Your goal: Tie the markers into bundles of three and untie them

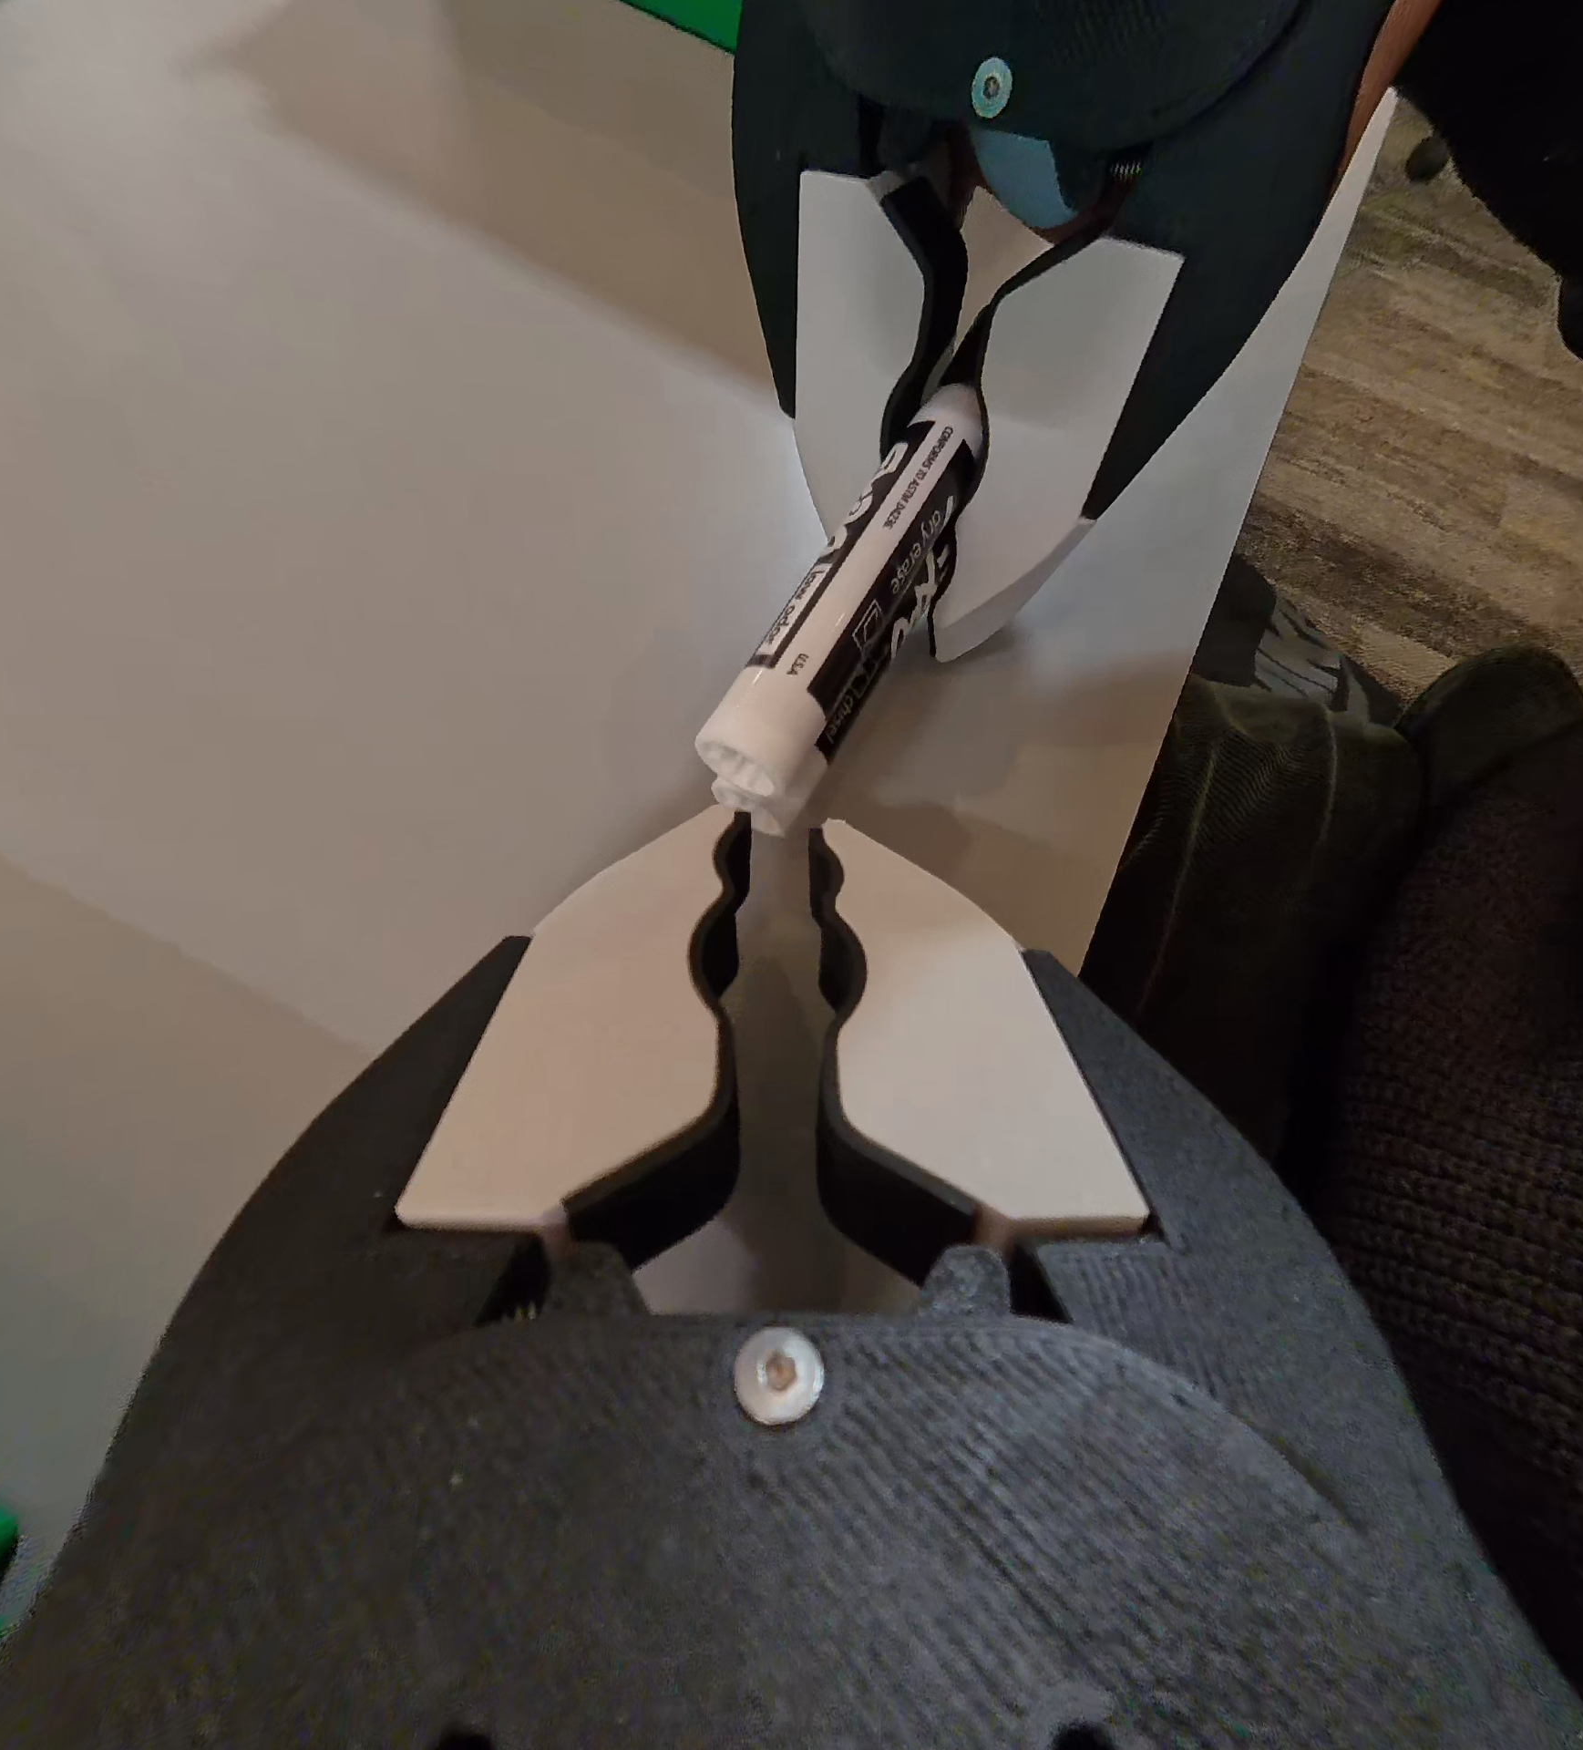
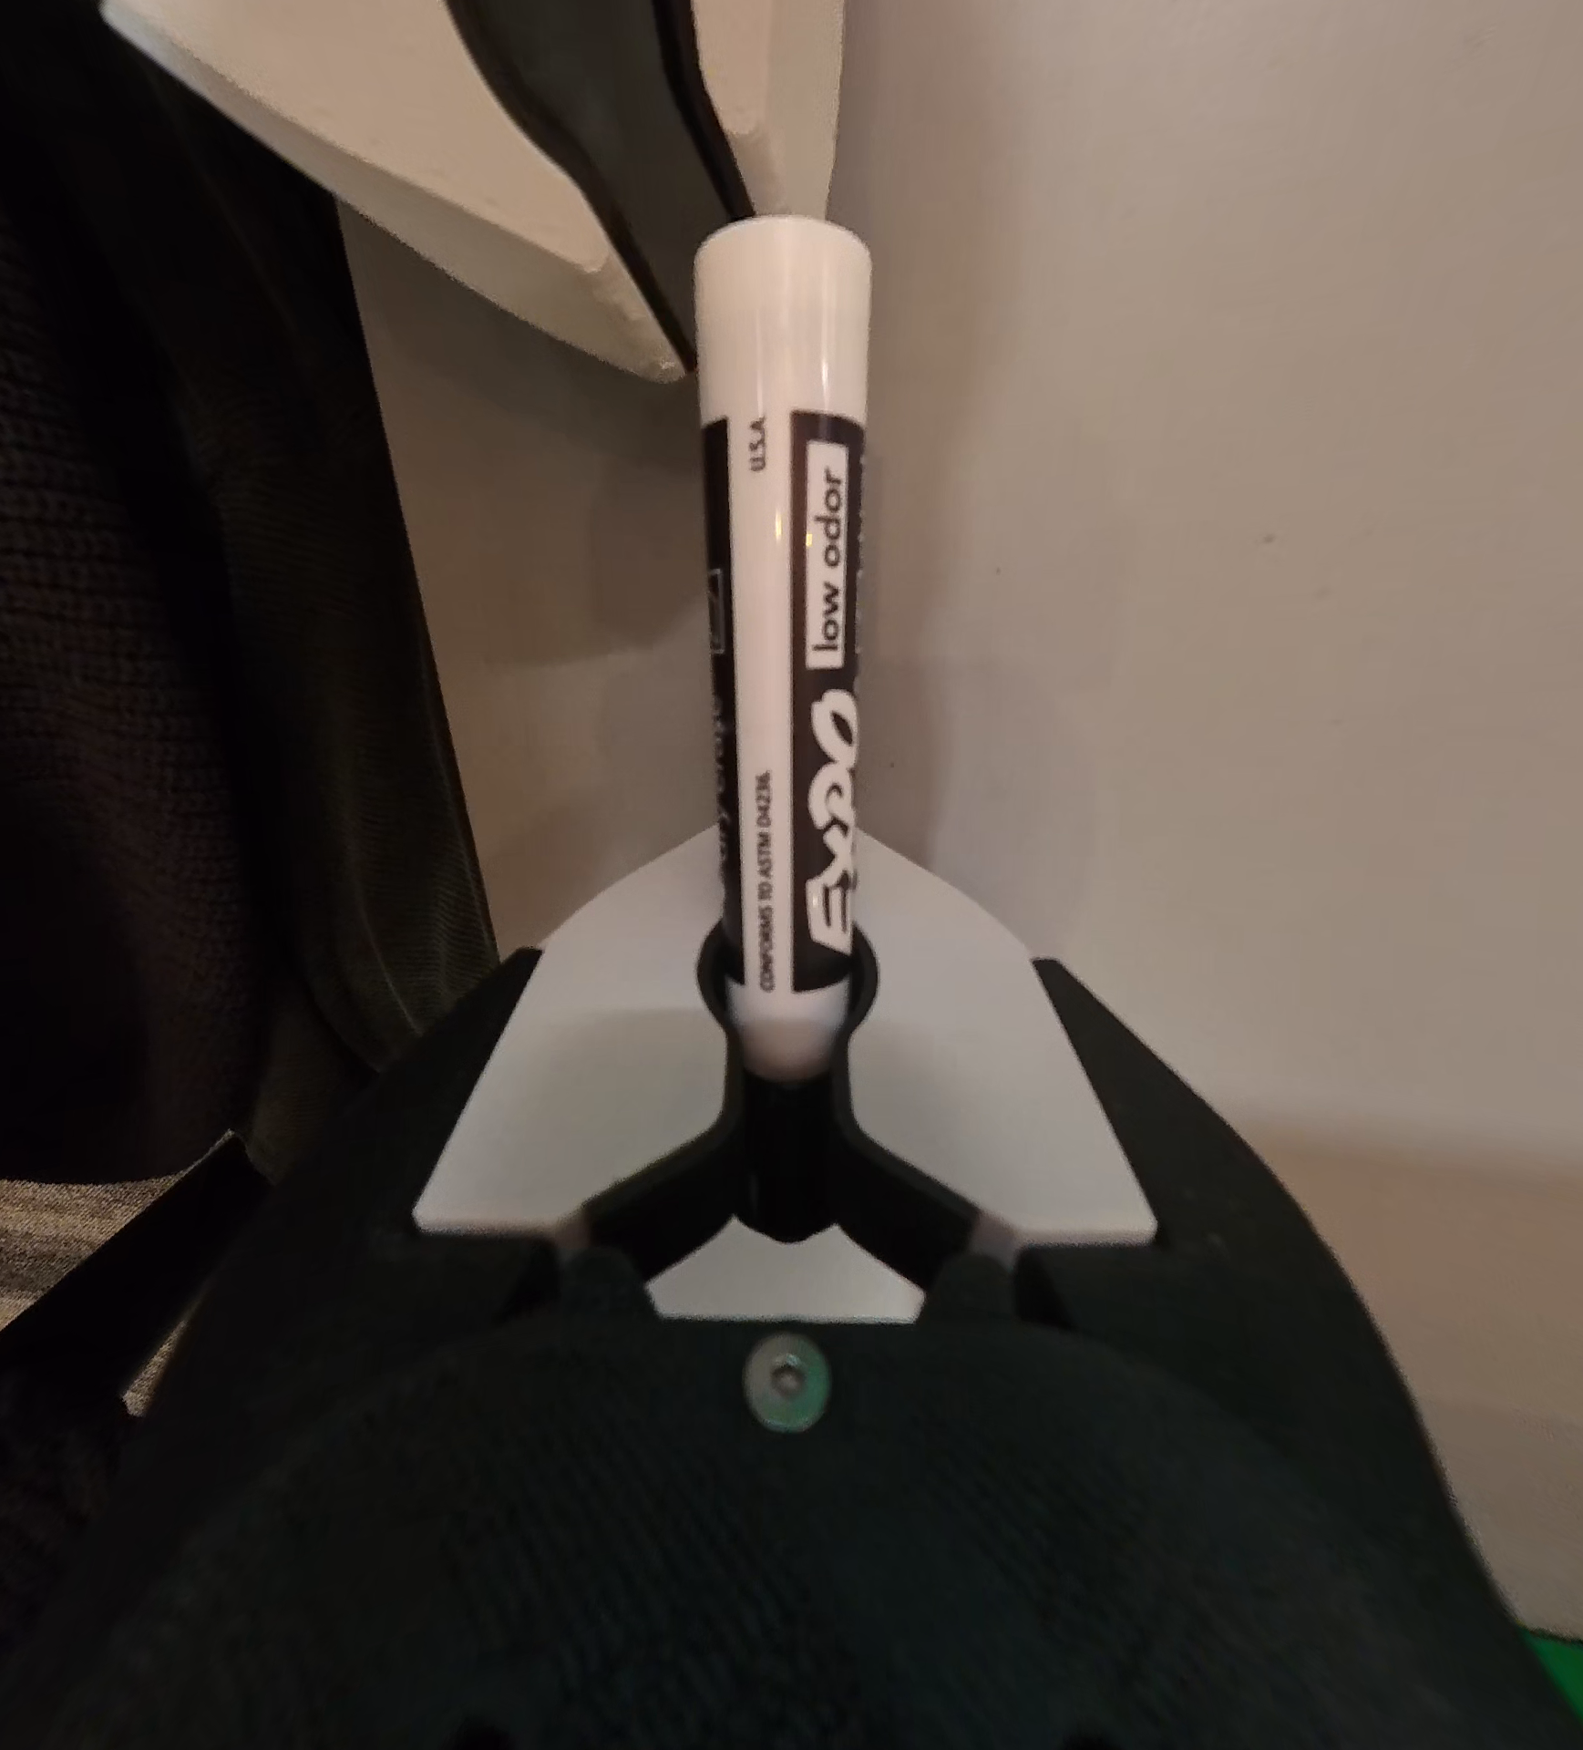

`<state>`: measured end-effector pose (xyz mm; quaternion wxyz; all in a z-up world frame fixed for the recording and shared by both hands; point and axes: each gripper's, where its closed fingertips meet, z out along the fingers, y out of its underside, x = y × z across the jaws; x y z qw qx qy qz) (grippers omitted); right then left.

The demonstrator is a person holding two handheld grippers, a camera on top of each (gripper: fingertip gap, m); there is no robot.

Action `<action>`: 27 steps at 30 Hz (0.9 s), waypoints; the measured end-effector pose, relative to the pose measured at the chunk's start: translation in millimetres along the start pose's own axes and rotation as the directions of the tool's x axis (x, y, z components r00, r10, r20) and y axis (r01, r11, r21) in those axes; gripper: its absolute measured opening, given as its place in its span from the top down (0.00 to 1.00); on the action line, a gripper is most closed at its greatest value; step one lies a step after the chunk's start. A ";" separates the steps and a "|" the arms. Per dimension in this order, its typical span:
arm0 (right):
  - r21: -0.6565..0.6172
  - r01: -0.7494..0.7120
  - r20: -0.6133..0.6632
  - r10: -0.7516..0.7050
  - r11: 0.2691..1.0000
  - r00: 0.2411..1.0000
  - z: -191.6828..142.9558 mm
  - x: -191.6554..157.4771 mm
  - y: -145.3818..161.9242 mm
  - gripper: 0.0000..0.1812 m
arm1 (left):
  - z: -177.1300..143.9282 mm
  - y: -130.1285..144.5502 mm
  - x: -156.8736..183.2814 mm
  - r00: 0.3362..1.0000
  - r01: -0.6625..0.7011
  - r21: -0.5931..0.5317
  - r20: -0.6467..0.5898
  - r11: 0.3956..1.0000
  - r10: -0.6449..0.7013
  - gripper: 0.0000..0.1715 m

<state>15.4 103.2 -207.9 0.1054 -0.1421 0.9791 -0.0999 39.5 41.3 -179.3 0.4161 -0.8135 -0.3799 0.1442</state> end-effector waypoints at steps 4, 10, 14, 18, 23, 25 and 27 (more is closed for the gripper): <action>0.000 0.001 0.000 -0.001 1.000 1.000 -0.2 -0.4 -0.4 0.92 | 0.1 -1.2 0.5 0.999 -0.033 0.003 0.018 0.999 0.033 0.92; -0.004 -0.001 0.000 0.001 1.000 1.000 0.3 0.2 0.7 0.92 | 0.0 -2.5 1.5 0.997 -0.064 0.004 0.033 0.998 0.064 0.91; -0.007 -0.001 0.000 0.001 1.000 1.000 0.5 0.2 1.1 0.92 | 0.5 -1.8 1.8 0.995 -0.090 -0.004 0.044 0.996 0.090 0.90; -0.007 -0.003 0.001 0.003 1.000 1.000 0.5 0.3 1.2 0.92 | 0.3 -1.4 -1.1 0.991 -0.107 -0.014 0.073 0.994 0.108 0.90; -0.011 -0.005 0.001 0.005 1.000 1.000 1.0 0.8 2.2 0.92 | -1.7 -3.3 -4.2 0.992 -0.099 -0.002 0.083 0.995 0.099 0.90; -0.012 -0.005 0.002 0.005 1.000 1.000 1.0 0.8 2.3 0.92 | -1.8 -3.7 -3.6 0.993 -0.091 0.003 0.075 0.996 0.090 0.90; -0.011 -0.004 0.002 0.004 1.000 1.000 1.0 0.7 2.0 0.92 | -1.5 -3.6 -2.3 0.994 -0.089 0.005 0.065 0.996 0.088 0.90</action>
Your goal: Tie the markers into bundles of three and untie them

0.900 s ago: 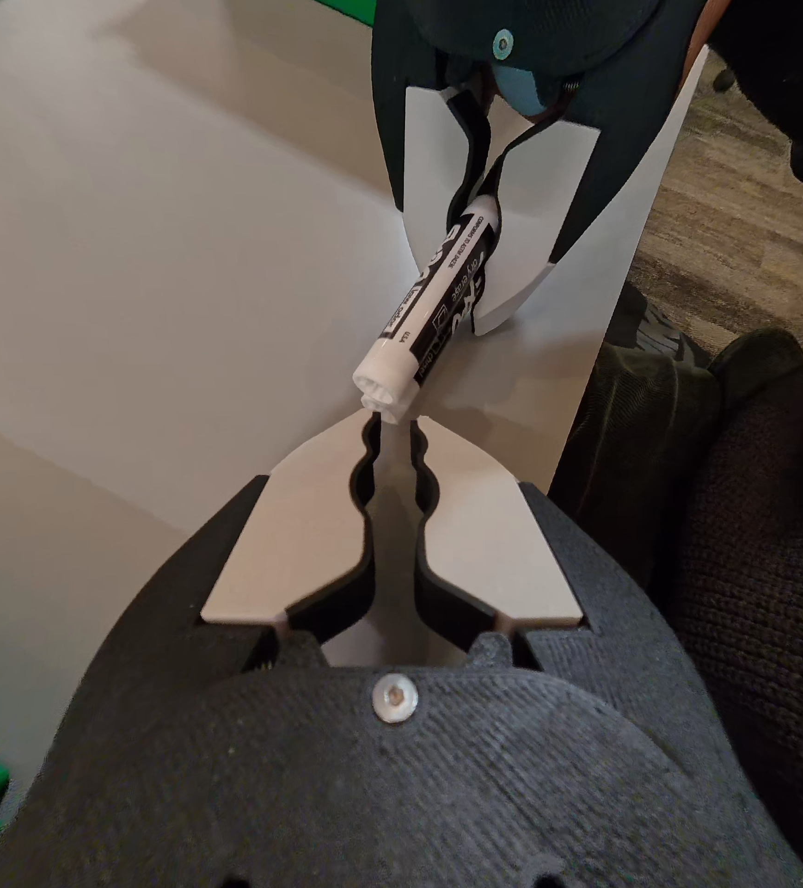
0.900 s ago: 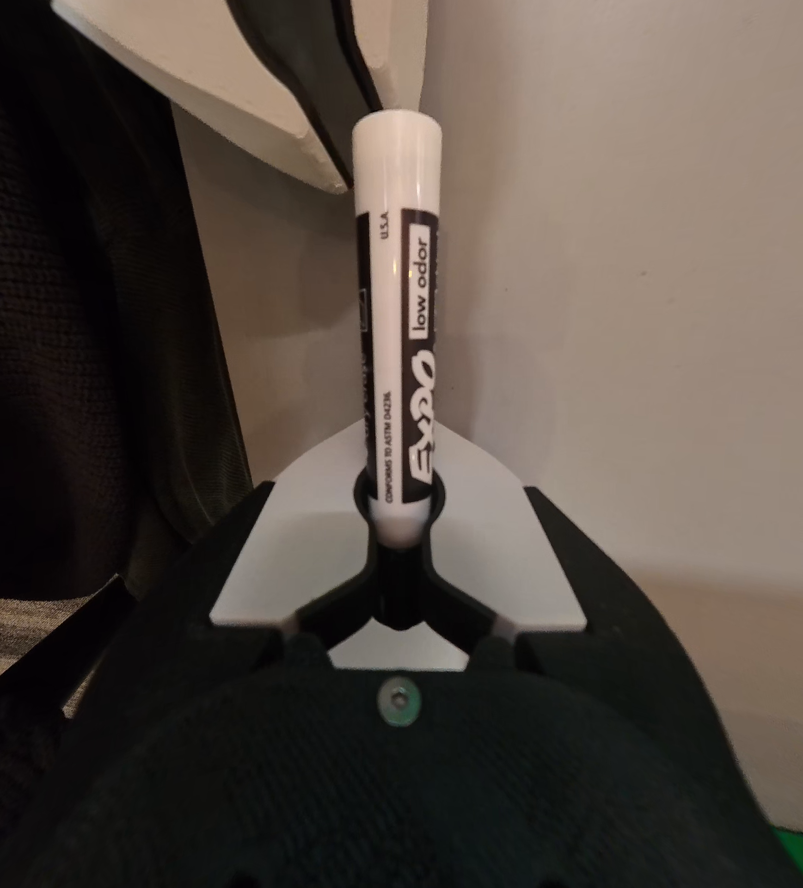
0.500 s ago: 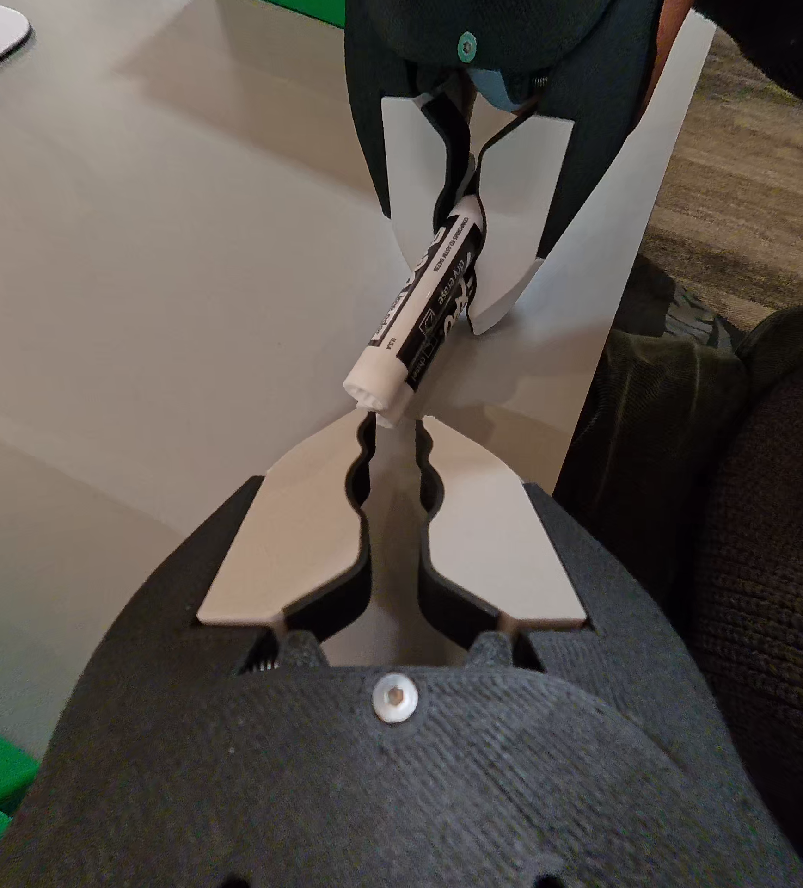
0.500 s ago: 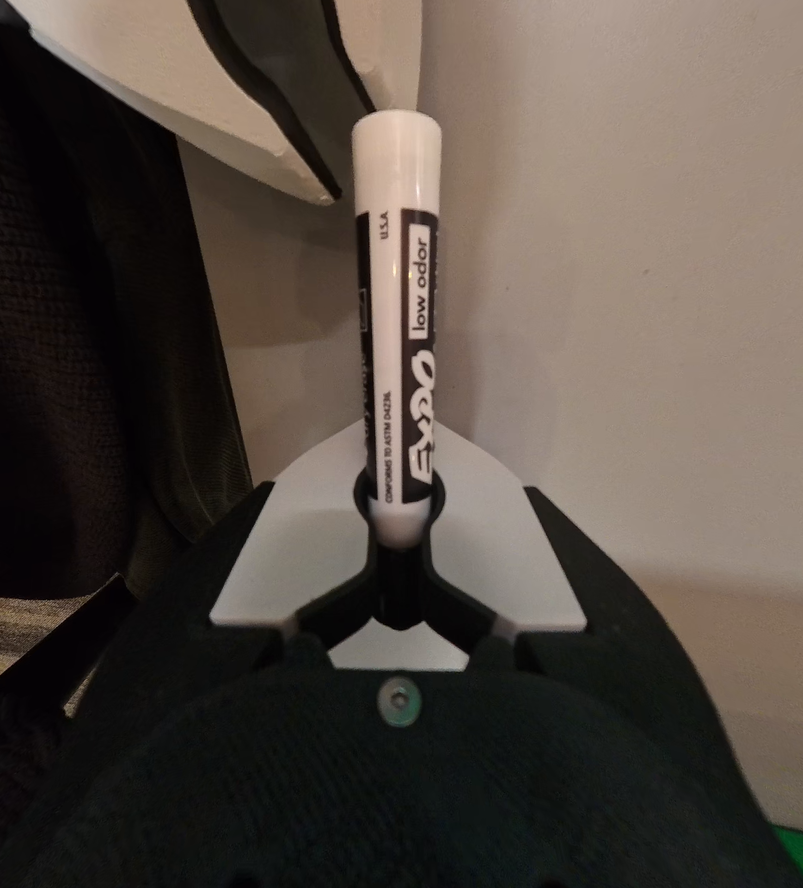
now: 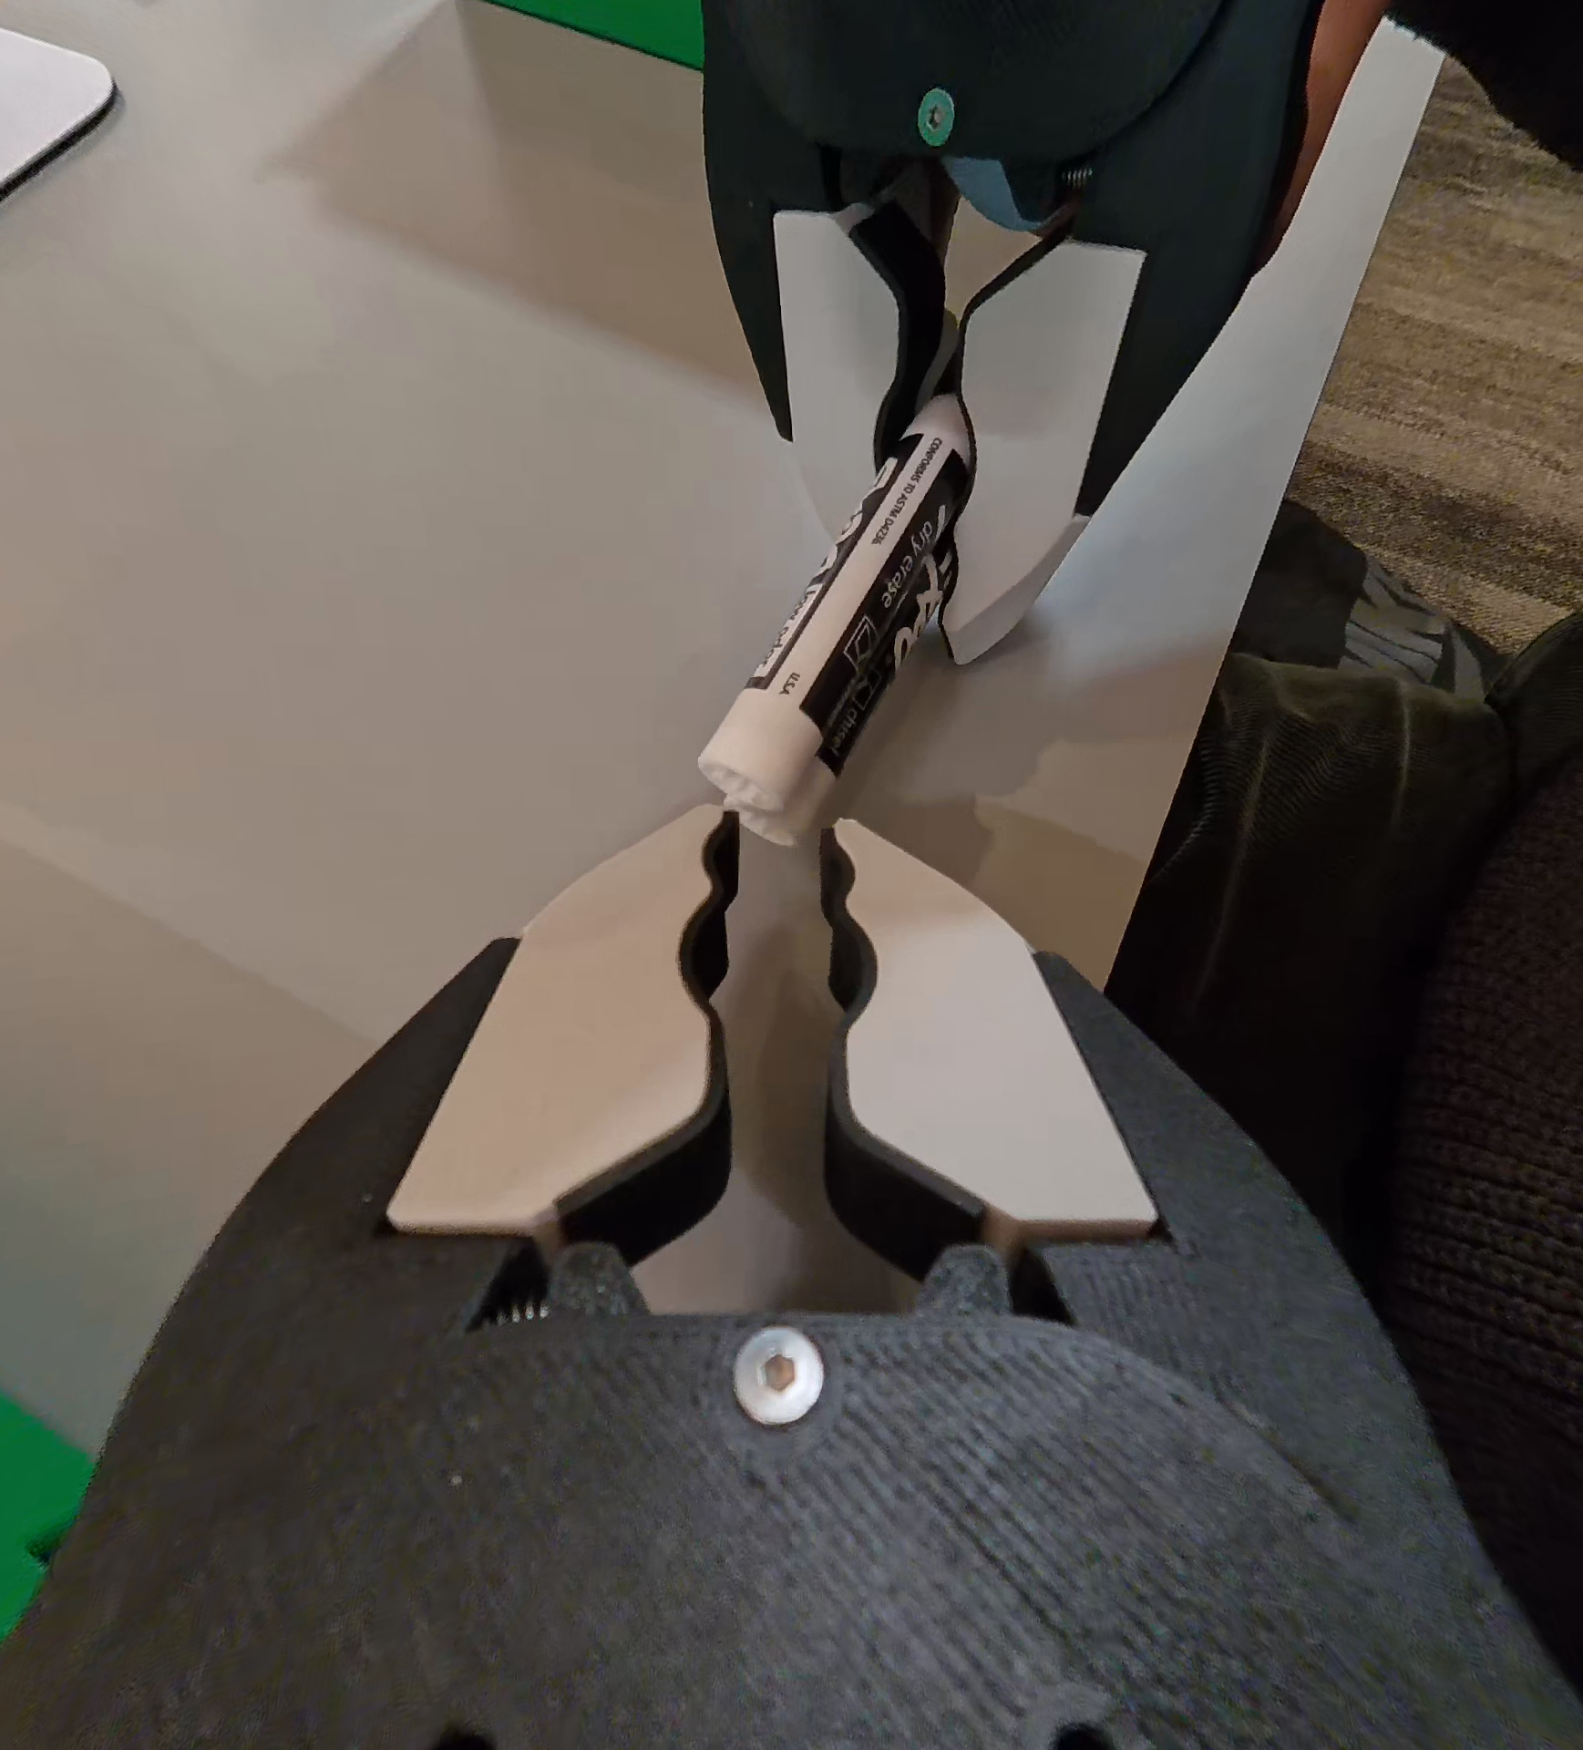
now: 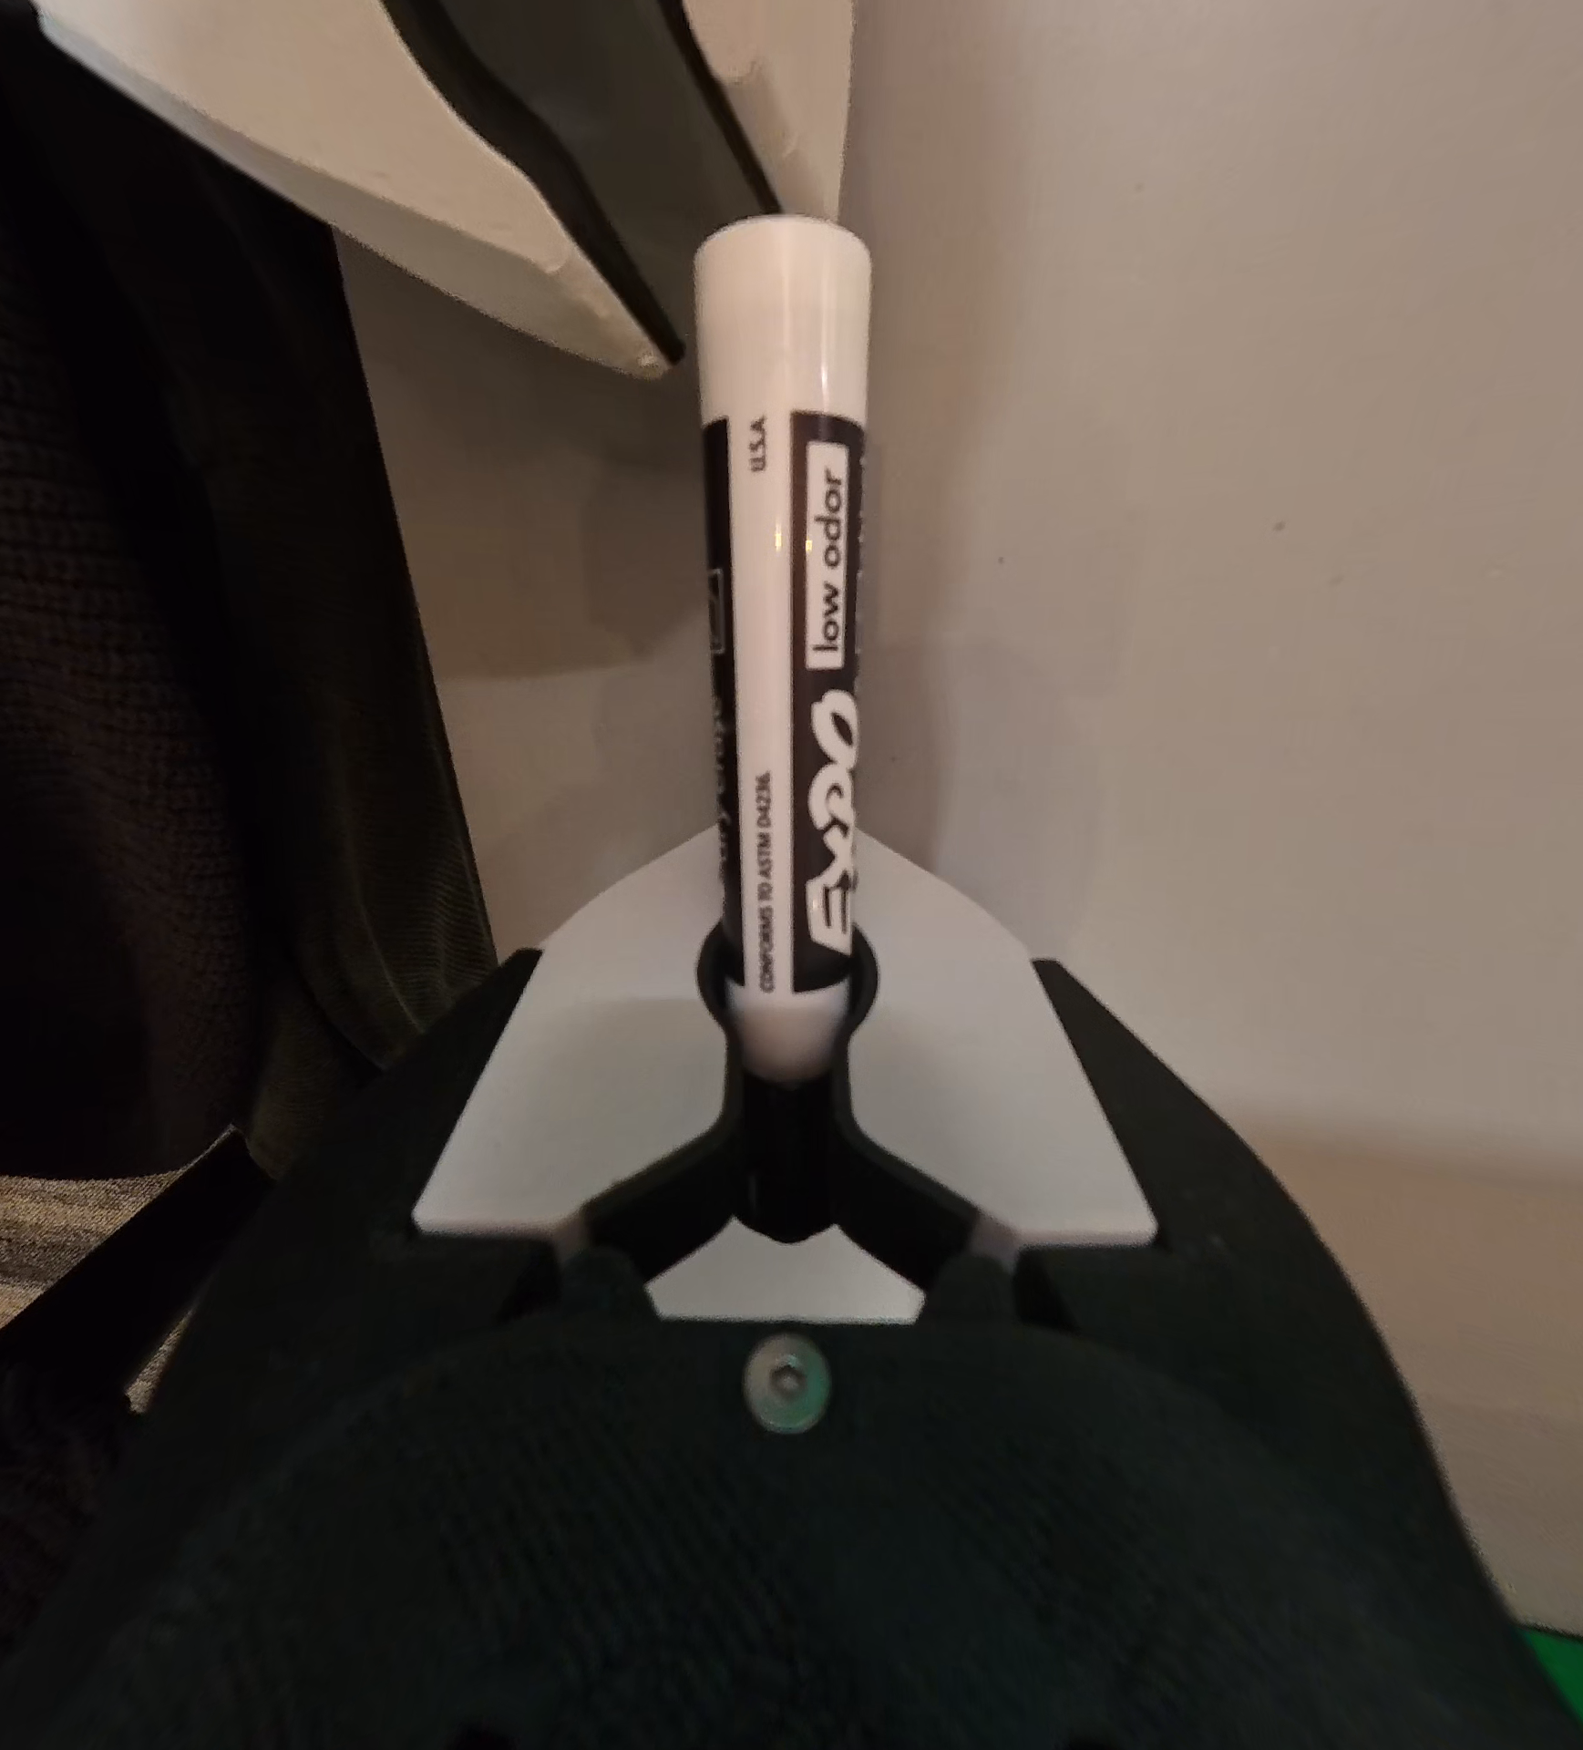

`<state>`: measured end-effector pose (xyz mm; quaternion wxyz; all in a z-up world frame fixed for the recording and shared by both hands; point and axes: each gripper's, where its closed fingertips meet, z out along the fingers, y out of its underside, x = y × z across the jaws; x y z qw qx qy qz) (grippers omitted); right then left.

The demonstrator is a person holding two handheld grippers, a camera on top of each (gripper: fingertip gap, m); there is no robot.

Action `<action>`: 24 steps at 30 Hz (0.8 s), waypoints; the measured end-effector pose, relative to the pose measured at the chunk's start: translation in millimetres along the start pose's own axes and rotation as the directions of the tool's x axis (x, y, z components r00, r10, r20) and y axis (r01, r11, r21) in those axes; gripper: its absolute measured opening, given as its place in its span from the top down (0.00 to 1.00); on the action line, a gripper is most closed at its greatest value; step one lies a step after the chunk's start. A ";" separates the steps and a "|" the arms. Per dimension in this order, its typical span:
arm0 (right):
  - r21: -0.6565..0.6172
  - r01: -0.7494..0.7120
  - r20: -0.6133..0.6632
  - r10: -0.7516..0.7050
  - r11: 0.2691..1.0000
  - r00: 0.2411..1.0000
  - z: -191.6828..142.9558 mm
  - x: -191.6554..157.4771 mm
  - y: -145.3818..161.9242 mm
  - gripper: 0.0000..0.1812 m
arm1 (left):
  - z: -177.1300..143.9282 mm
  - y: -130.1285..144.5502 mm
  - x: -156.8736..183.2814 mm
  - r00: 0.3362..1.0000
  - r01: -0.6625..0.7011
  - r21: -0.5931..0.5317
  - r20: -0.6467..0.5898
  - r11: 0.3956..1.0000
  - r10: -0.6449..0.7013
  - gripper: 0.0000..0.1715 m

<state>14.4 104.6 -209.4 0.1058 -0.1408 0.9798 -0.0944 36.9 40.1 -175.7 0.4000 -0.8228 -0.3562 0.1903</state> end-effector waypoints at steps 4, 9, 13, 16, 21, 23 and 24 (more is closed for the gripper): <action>0.000 0.000 0.001 0.000 1.000 1.000 -0.1 -0.2 -0.1 0.92 | 0.2 0.4 0.5 1.000 -0.008 -0.003 0.001 1.000 0.008 0.90; 0.000 0.002 0.001 -0.002 1.000 1.000 0.0 -0.2 0.0 0.92 | 0.7 2.6 -0.8 1.000 0.006 -0.015 0.000 1.000 -0.006 0.86; 0.003 0.003 -0.001 -0.003 1.000 1.000 -0.7 0.0 -0.1 0.92 | -0.7 1.2 -4.2 0.998 0.061 -0.009 -0.005 0.998 -0.061 0.74; 0.007 0.008 -0.003 -0.008 1.000 1.000 -1.6 -0.2 -0.8 0.92 | -1.6 1.5 -6.9 0.992 0.126 -0.010 -0.021 0.992 -0.126 0.63; 0.012 0.027 -0.011 -0.027 1.000 1.000 -5.8 -2.7 -2.6 0.92 | -3.3 1.0 0.6 0.942 0.298 -0.029 -0.152 0.954 -0.299 0.57; 0.013 0.036 -0.010 -0.036 0.999 0.999 -10.7 -6.2 -3.4 0.92 | -6.0 -1.1 7.3 0.898 0.373 -0.047 -0.235 0.927 -0.373 0.54; 0.012 0.043 -0.007 -0.043 0.999 0.999 -14.1 -9.0 -3.9 0.92 | -7.8 -1.2 11.3 0.873 0.400 -0.066 -0.278 0.914 -0.402 0.53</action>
